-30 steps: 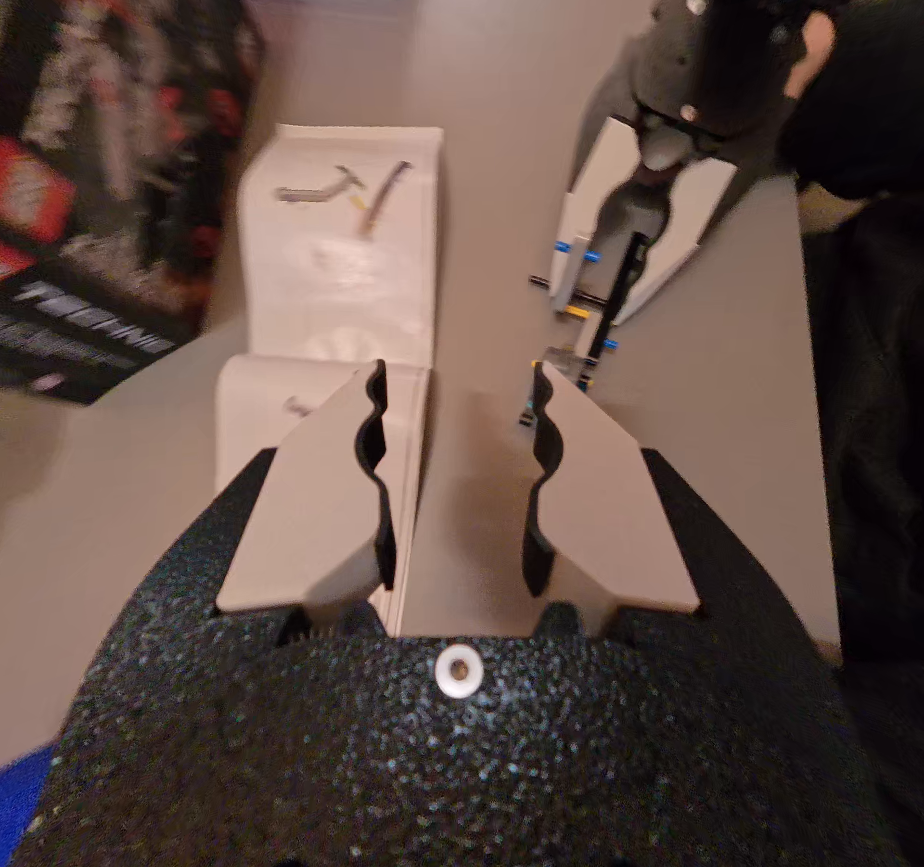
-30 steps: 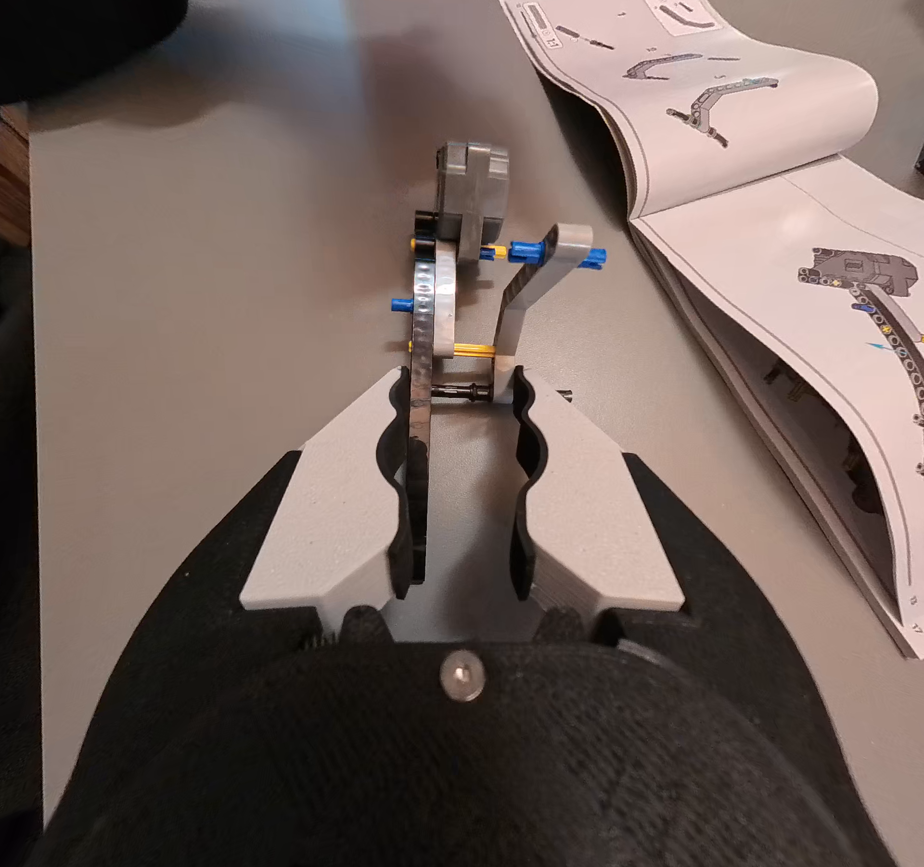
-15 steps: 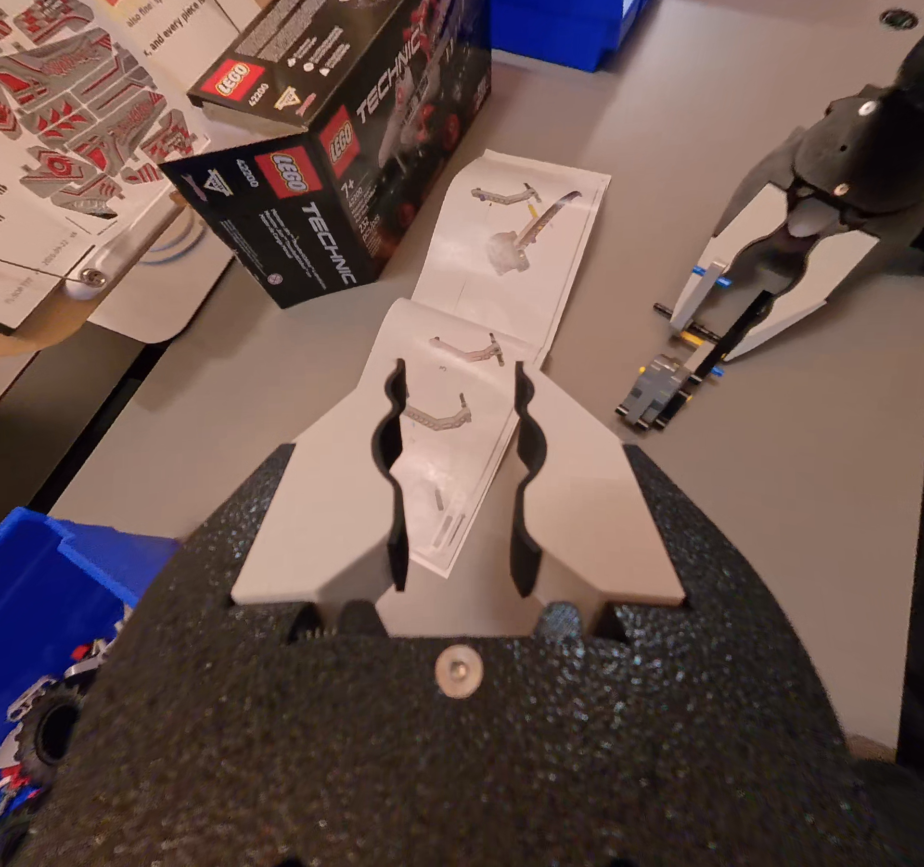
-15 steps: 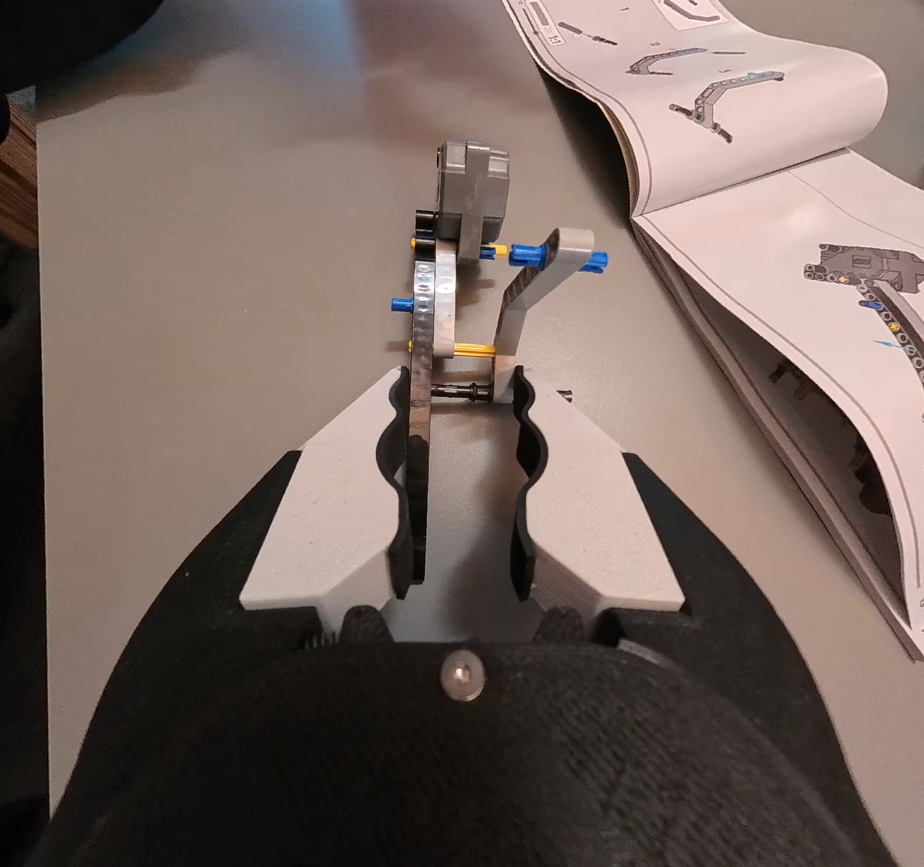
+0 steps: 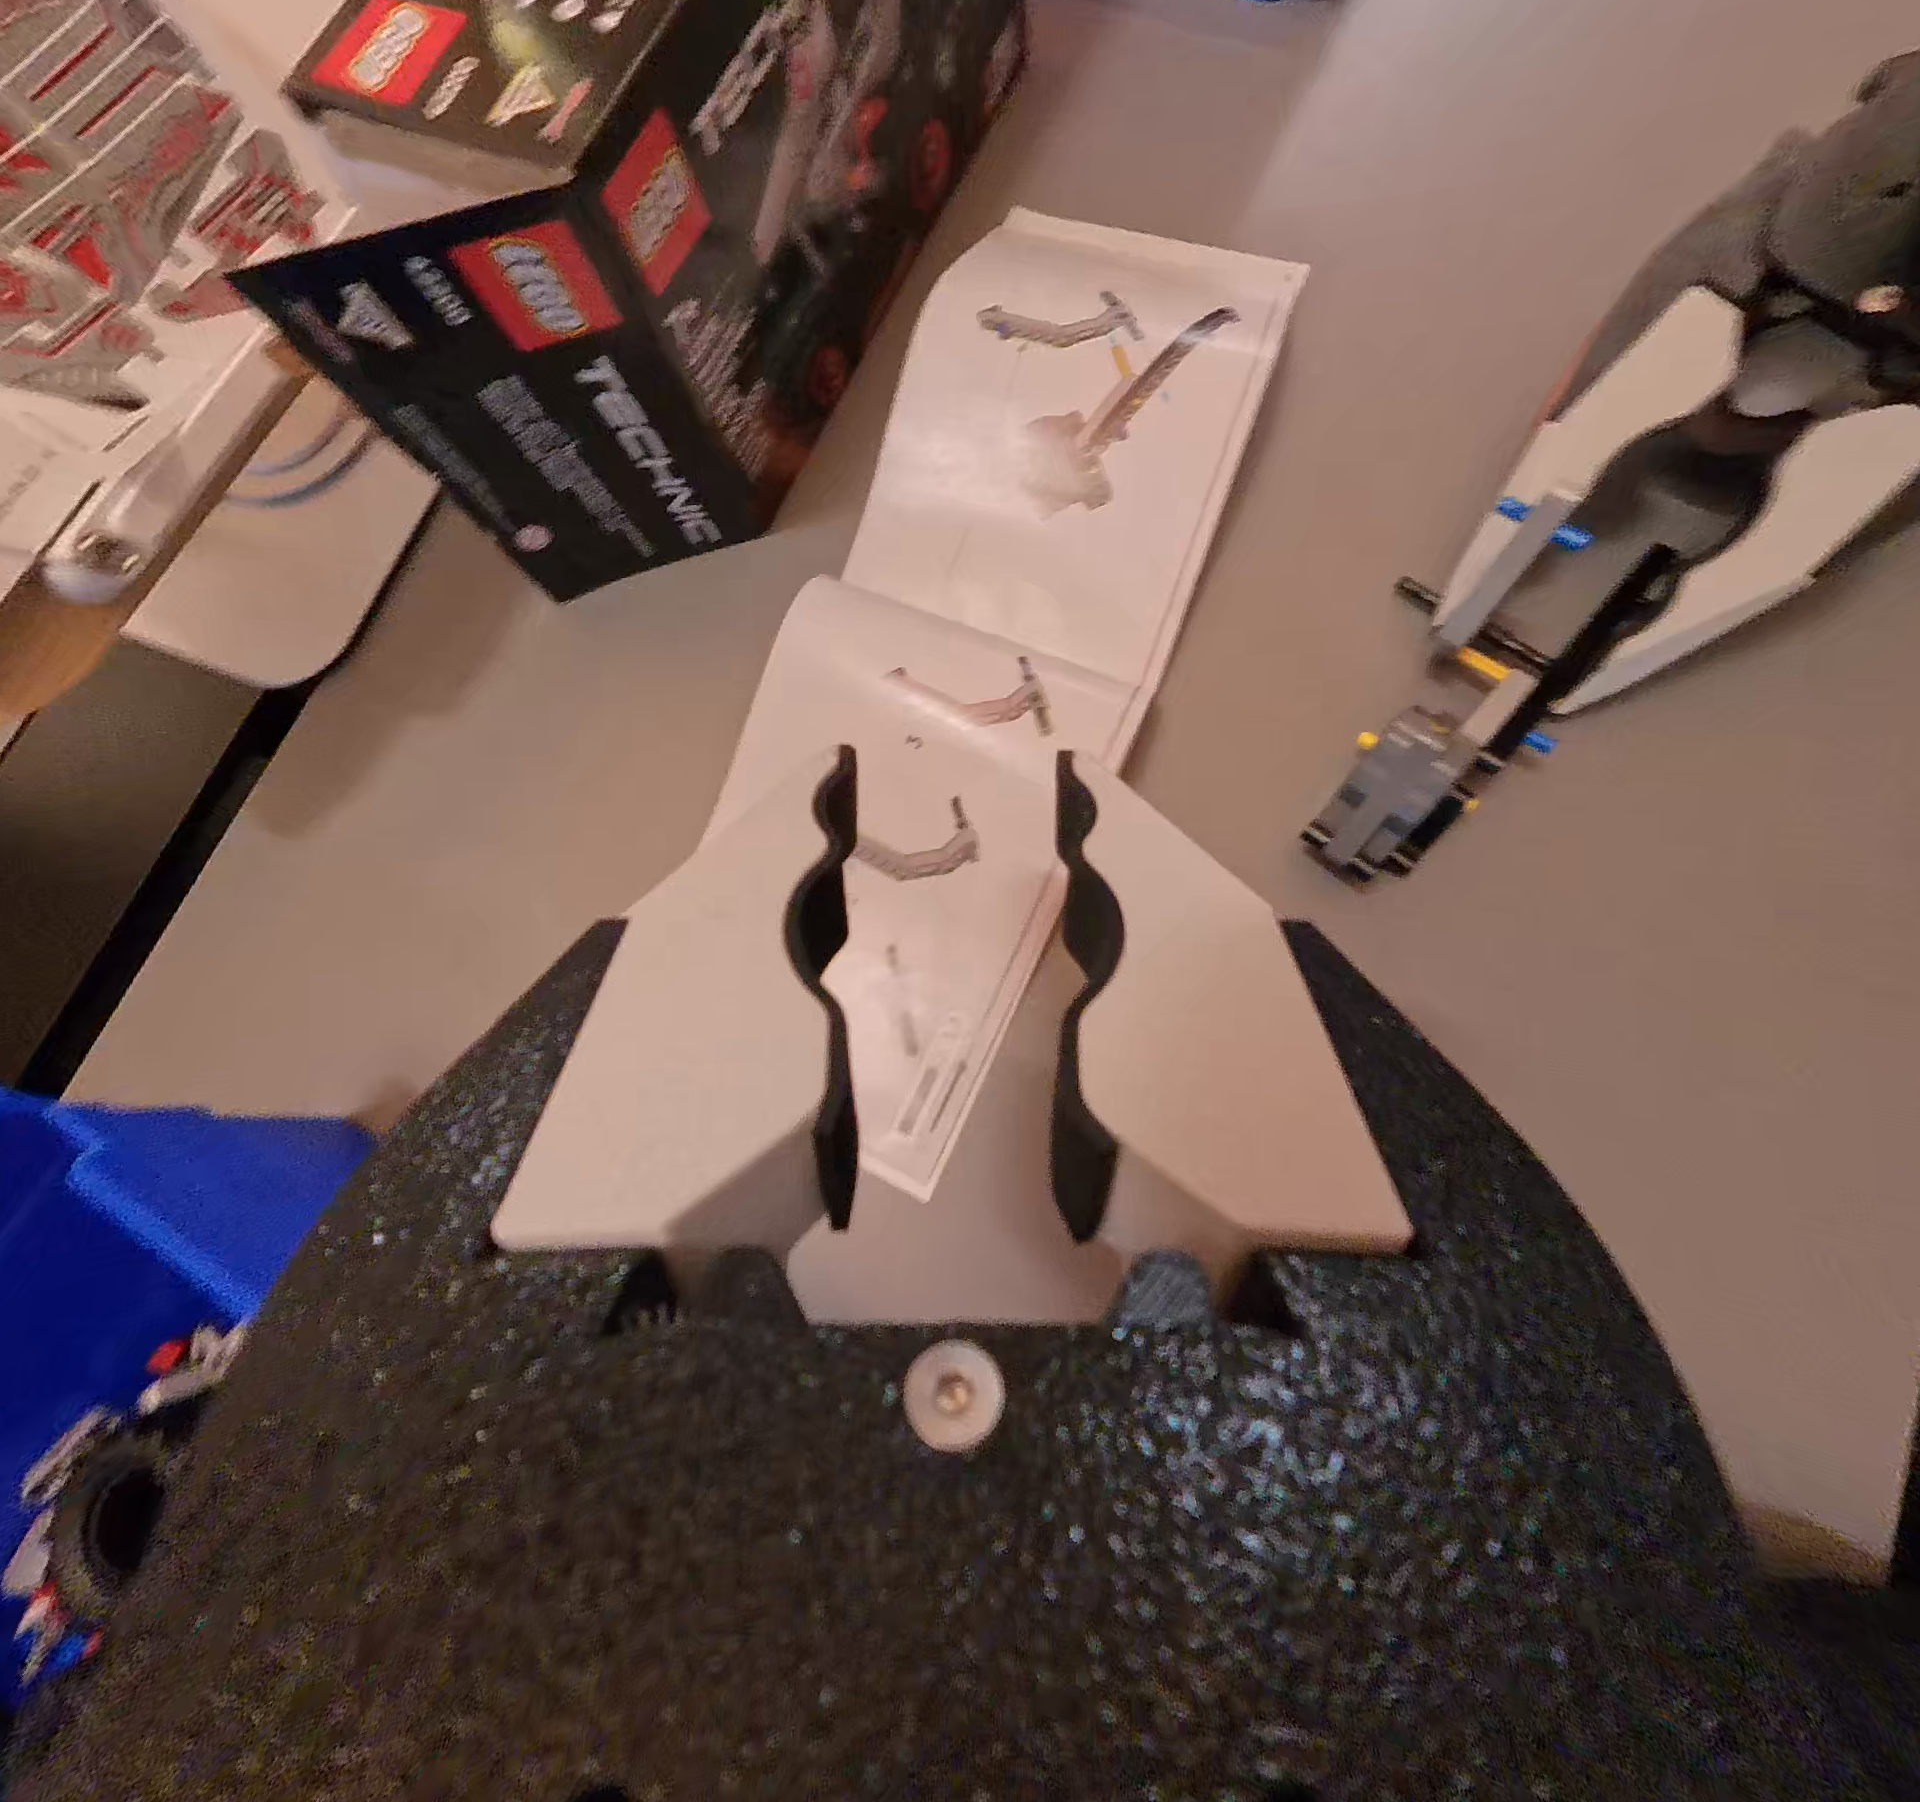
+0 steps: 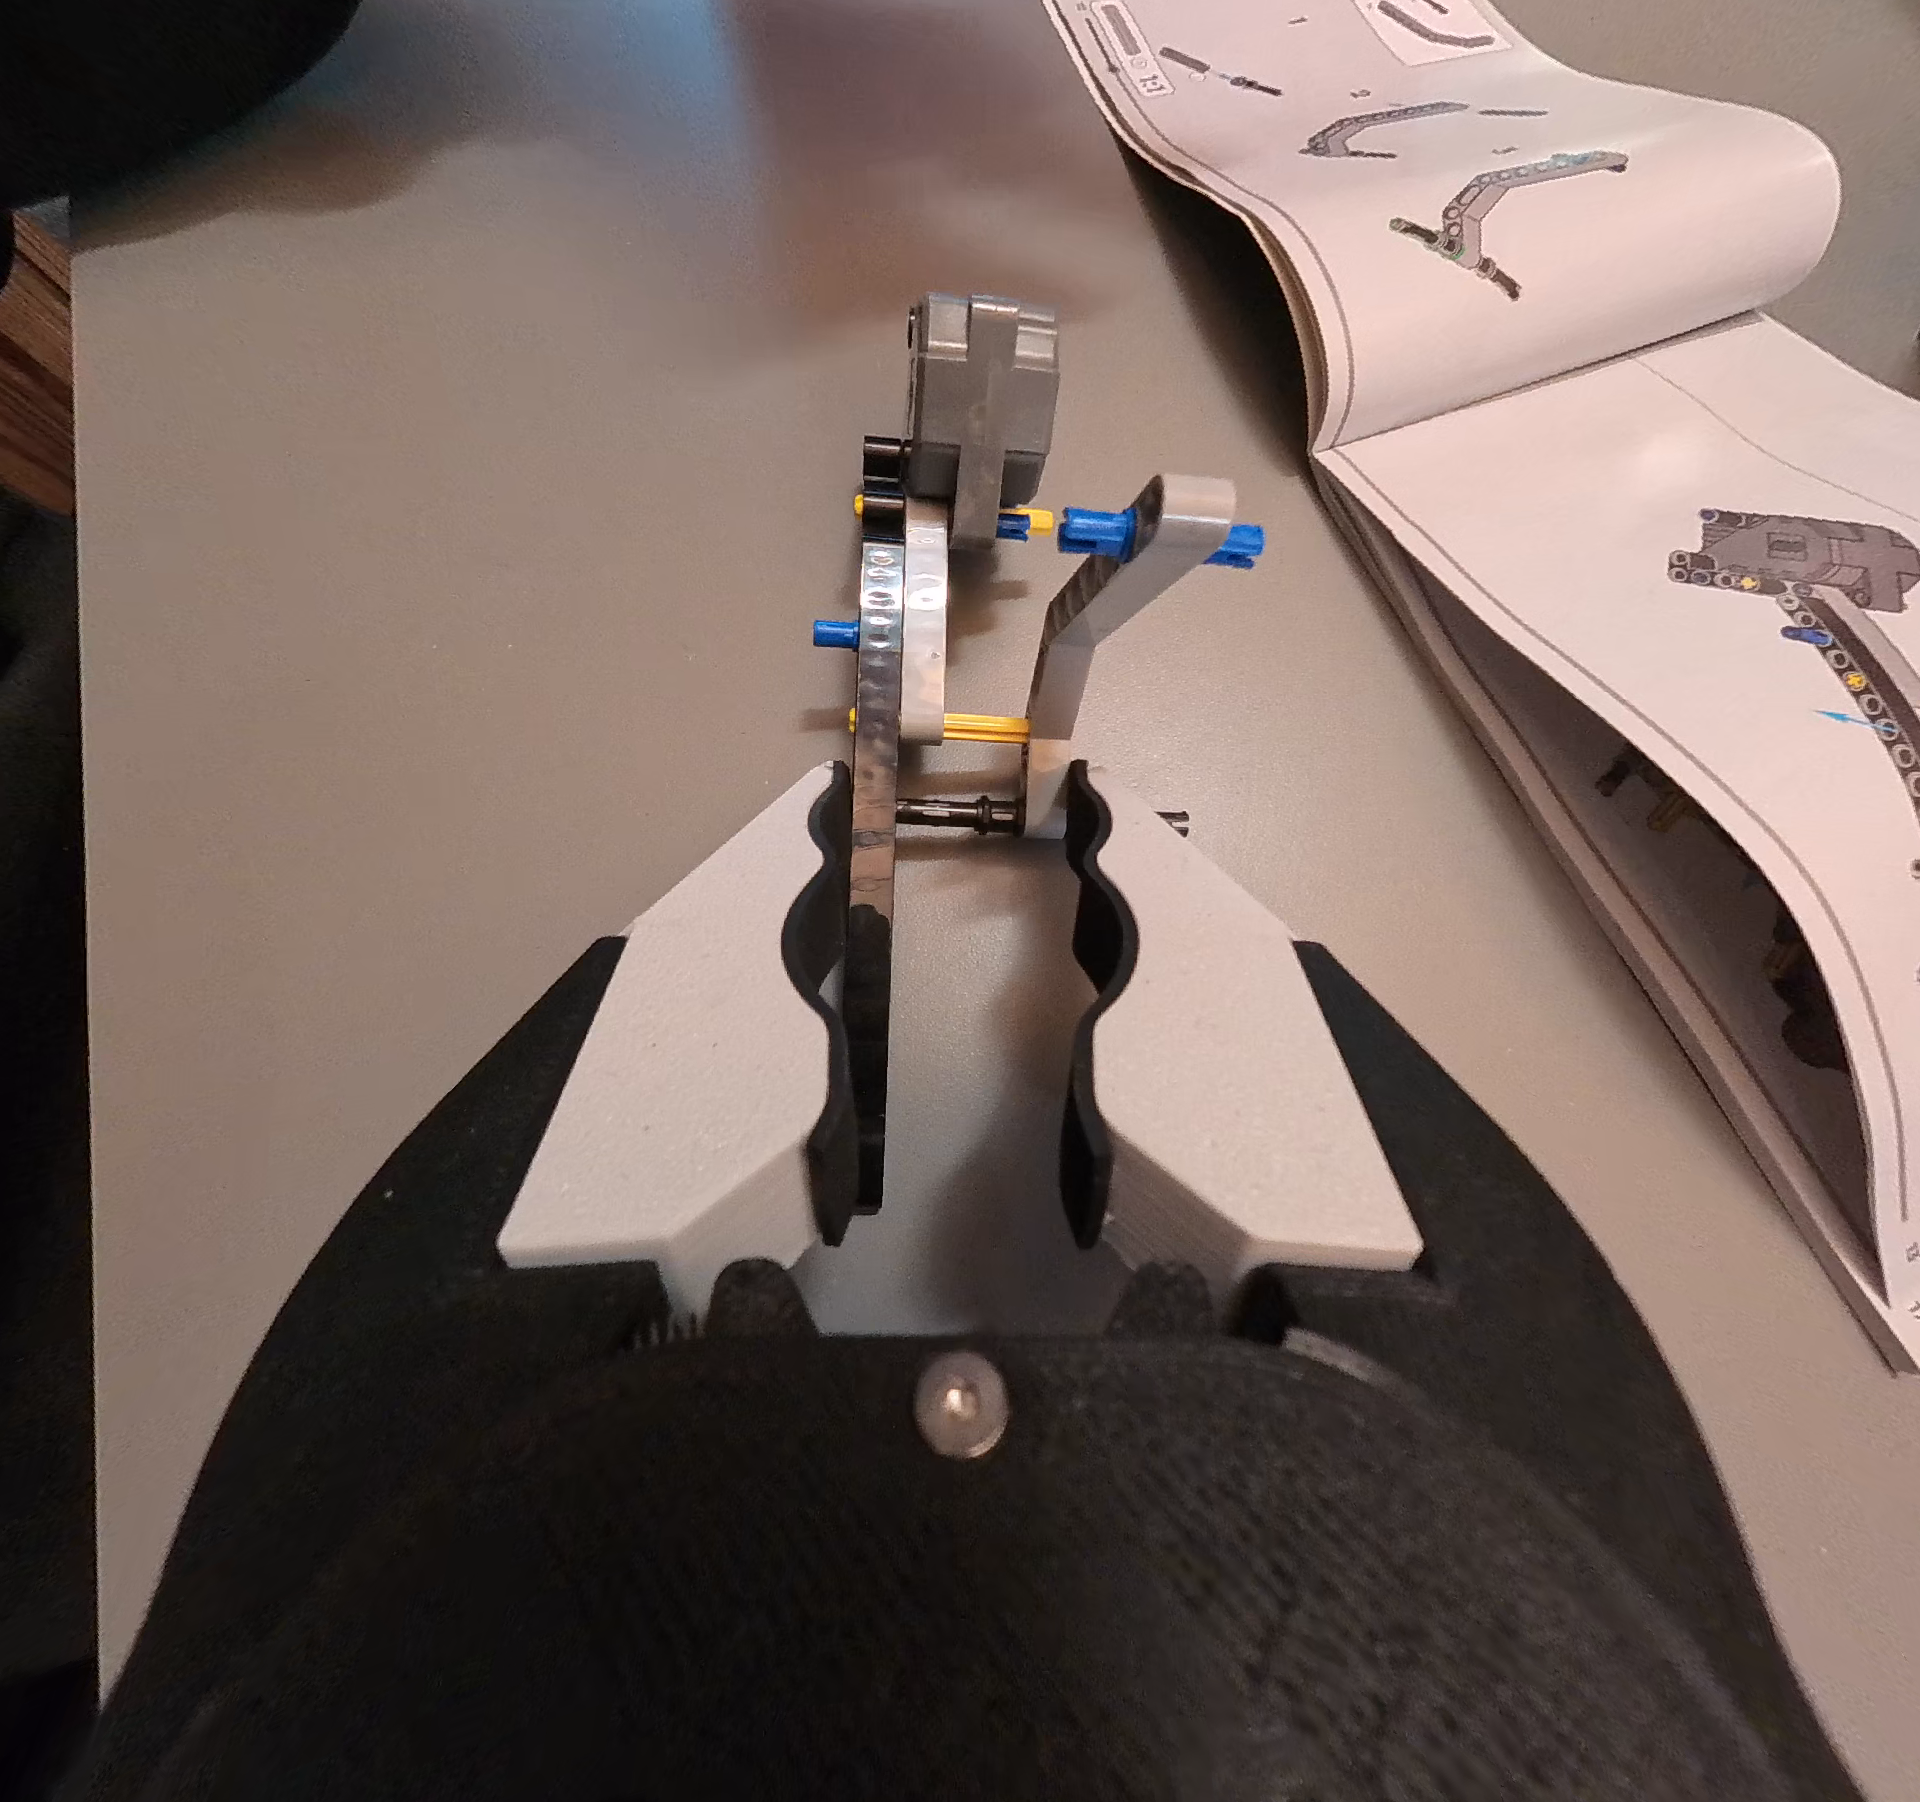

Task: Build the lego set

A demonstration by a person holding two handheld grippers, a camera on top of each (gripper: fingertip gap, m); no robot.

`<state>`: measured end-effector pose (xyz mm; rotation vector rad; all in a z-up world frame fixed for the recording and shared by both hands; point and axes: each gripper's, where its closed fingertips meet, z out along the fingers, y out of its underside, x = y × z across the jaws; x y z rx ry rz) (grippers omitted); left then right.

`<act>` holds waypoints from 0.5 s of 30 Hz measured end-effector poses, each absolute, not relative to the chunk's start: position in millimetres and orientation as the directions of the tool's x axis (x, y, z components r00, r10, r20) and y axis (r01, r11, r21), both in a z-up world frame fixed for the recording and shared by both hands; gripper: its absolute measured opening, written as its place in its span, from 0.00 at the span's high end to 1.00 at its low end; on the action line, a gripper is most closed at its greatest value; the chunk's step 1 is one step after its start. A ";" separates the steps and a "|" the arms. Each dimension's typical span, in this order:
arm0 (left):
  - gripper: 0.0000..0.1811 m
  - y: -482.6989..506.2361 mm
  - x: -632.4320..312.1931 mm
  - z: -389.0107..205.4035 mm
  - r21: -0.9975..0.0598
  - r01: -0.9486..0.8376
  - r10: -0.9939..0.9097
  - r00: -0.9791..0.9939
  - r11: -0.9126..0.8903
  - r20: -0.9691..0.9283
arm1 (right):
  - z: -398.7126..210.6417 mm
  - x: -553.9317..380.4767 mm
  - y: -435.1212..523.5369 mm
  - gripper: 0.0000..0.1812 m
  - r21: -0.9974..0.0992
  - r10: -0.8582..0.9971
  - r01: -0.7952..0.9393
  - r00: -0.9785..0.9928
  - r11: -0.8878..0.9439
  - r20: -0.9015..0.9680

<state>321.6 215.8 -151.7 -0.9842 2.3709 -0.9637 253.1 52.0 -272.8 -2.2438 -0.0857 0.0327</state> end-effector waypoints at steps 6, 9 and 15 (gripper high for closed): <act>0.73 149.8 286.8 -165.4 -0.706 -0.305 -0.460 -0.887 0.639 -0.033 | -272.7 253.1 51.9 0.79 -0.781 0.073 0.052 0.997 -0.622 0.008; 0.65 116.5 268.2 -189.8 -0.649 -0.232 -0.318 -0.948 0.725 -0.016 | -272.6 253.1 52.0 0.78 -0.781 0.074 0.052 0.997 -0.622 0.007; 0.61 79.4 245.3 -240.8 -0.574 -0.179 -0.203 -0.979 0.799 0.023 | -272.3 253.0 51.9 0.78 -0.782 0.076 0.060 0.997 -0.621 0.016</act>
